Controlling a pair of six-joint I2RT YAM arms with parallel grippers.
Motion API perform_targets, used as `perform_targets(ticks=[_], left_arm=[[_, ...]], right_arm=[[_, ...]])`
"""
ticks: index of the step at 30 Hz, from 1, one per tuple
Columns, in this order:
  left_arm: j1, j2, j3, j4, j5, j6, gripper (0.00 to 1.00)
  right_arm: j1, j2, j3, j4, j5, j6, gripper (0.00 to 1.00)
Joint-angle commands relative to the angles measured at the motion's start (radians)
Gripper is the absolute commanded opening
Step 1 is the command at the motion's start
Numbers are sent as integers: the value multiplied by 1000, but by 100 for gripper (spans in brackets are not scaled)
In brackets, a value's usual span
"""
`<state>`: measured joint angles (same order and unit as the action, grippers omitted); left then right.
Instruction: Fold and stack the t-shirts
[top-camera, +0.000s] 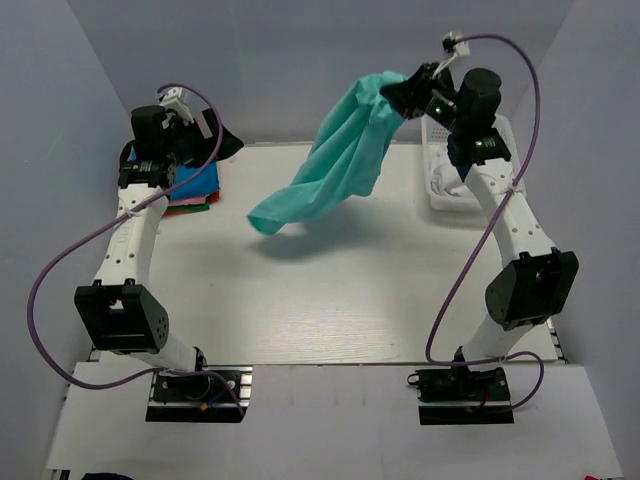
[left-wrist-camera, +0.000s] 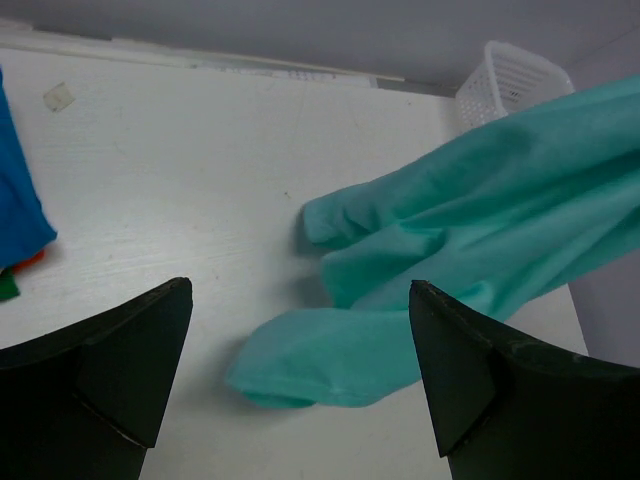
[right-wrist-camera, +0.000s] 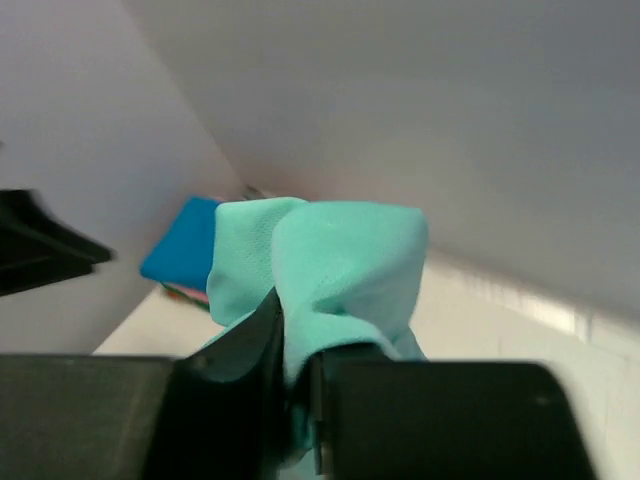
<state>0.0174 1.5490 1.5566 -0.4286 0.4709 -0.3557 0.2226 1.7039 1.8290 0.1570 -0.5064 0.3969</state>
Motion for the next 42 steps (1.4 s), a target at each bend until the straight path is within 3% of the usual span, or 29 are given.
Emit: perform_targets(ticks=[1,2,4,5,7,16,24,36,39,41,42], left_arm=[[-4,-26,-56,-134,-110,4,99],[-4,-26,-65,-178,-124,-8,99],[-4,-6,-93,-226,-162,-19,99],[-4,-6,-111,-272,-179,-28,99],[-4,6,-134,-320,-204,-37,99],[-23,-26,-395,-410,-276,-115,99],[-86,40,-478,-300,-345,-178,95],[-163,204,-449,-246,-465,-210,71],[-163,243,-460,-256,-534,-230,66],[-163,269,-434,-237,-534,-218,61],[-163,298,-408,-237,-534,-218,52]], right_arm=[[-31,-23,-143,-186,212,-18,10],[-49,-20,-195,-270,260,-39,32],[-22,-7,-220,-382,425,-70,55],[-23,-7,-234,-443,454,-85,90],[-16,-6,-253,-534,462,-86,90],[64,-78,-467,-634,439,-118,90],[119,-82,-612,-680,542,-87,90],[124,100,-623,-502,539,-33,90],[123,163,-580,-505,519,-52,85],[126,201,-553,-502,517,-55,74],[124,209,-547,-496,482,-59,70]])
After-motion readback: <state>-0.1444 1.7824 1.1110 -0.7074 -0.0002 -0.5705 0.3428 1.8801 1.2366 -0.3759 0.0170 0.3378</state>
